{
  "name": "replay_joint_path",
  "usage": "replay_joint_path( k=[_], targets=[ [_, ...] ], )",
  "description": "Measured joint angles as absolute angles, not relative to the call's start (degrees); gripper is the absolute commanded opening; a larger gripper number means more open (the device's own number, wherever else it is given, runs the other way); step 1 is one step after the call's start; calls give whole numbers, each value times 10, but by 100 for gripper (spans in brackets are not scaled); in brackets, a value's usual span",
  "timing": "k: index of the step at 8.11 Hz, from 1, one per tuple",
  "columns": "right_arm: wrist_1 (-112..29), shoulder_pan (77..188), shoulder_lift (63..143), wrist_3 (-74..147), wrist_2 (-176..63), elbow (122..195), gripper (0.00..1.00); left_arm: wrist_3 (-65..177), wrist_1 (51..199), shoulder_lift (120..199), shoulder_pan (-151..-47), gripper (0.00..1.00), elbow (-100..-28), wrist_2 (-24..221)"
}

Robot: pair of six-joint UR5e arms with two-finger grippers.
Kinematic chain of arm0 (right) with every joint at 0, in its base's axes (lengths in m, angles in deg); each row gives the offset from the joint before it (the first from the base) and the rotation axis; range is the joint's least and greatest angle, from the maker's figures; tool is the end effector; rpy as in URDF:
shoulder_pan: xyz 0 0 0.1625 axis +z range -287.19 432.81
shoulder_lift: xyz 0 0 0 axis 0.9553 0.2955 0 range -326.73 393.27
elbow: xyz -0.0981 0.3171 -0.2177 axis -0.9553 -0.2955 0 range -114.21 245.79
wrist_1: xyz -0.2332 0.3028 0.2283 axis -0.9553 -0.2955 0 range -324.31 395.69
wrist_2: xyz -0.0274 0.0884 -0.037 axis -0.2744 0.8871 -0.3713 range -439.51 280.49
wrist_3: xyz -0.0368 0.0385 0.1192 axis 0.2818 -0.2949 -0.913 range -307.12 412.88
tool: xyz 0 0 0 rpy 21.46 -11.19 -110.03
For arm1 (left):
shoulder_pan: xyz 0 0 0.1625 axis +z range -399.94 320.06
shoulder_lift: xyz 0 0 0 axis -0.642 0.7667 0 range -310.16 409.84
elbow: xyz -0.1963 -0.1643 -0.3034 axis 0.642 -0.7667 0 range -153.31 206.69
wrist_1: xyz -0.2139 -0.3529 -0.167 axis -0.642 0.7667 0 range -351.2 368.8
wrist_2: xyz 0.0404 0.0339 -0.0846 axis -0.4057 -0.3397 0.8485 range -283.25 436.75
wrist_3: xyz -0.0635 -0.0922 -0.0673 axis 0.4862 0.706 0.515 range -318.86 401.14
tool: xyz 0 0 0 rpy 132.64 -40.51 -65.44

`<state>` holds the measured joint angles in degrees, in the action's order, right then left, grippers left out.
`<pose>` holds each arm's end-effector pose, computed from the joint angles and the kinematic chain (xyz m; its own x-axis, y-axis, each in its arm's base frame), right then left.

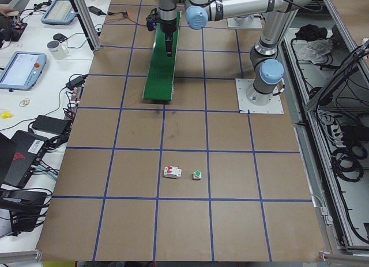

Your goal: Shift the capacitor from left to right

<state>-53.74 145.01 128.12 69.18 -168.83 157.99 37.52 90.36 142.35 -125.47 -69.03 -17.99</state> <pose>-0.0229 -0.5125 0.4508 -0.9997 0.0260 -0.0013 0.0261 0.9989 -0.0381 -0.0800 -0.5458 0.3685 -0.9965 -0.0149 -0.0828 -0.0151 0.9999 0.0017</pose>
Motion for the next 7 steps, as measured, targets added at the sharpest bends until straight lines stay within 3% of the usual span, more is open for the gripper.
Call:
replay_joint_path(
  k=[3,7],
  targets=[
    [-540,1597,1256,523,-1688,1580,100,375,901,1425,-1270,100,-691,-144],
    [-549,1648,1235,478,-1686,1587,100,370,898,1424,-1272,100,-694,-141]
  ],
)
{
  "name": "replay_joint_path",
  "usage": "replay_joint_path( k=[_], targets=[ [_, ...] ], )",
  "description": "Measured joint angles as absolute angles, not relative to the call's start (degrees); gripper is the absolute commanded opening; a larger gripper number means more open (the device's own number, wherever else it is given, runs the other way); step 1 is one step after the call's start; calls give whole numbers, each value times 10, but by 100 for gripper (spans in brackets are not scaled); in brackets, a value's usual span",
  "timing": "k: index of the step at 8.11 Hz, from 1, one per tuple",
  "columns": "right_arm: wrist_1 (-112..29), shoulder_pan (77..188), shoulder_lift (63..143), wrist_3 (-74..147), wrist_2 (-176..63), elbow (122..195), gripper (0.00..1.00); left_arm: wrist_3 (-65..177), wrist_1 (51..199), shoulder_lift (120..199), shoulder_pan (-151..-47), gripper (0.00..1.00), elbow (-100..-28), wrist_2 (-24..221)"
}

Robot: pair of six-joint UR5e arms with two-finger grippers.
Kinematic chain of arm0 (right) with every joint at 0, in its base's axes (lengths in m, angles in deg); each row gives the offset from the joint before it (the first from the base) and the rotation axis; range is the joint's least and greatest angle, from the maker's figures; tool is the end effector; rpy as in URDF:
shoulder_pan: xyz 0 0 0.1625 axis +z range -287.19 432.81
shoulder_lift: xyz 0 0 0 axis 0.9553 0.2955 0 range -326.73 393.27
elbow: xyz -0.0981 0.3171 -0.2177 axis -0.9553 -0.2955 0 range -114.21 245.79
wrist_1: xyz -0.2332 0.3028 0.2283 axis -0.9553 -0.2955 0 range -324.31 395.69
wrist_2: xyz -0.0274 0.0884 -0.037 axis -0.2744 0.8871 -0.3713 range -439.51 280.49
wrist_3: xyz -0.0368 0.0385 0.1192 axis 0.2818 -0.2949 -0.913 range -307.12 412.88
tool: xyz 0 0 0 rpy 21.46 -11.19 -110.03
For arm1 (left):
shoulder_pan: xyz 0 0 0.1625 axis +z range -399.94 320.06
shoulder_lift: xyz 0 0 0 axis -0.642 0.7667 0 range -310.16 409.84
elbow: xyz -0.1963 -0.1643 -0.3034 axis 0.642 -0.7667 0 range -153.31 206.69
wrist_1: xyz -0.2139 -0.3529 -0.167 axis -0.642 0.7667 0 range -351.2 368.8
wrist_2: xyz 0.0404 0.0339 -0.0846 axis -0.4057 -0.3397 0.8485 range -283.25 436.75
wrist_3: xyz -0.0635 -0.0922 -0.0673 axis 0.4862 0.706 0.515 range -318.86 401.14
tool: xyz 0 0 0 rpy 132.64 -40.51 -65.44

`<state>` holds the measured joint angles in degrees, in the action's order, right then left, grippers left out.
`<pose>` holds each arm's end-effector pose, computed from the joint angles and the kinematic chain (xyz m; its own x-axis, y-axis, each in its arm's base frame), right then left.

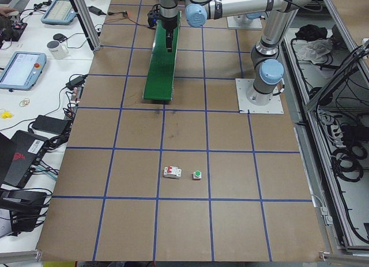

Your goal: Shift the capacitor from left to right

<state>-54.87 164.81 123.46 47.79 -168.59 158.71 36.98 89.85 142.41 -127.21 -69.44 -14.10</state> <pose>0.1534 -0.5125 0.4049 -0.9984 0.0546 -0.0127 0.0540 0.9978 0.0392 -0.1054 -0.5436 0.3646 -0.9996 0.0249 -0.0152 0.0249 0.9997 -0.0032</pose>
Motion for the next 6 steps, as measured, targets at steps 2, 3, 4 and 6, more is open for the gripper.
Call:
replay_joint_path(
  k=[2,3,4,6],
  targets=[
    [-546,1649,1234,479,-1684,1588,100,368,898,1424,-1272,100,-695,-141],
    [-545,1649,1233,482,-1684,1588,100,368,898,1424,-1272,100,-695,-141],
    [-545,1649,1232,484,-1687,1589,100,368,898,1423,-1272,100,-695,-142],
    [-548,1649,1231,485,-1690,1588,100,368,899,1424,-1272,100,-695,-142]
  ],
)
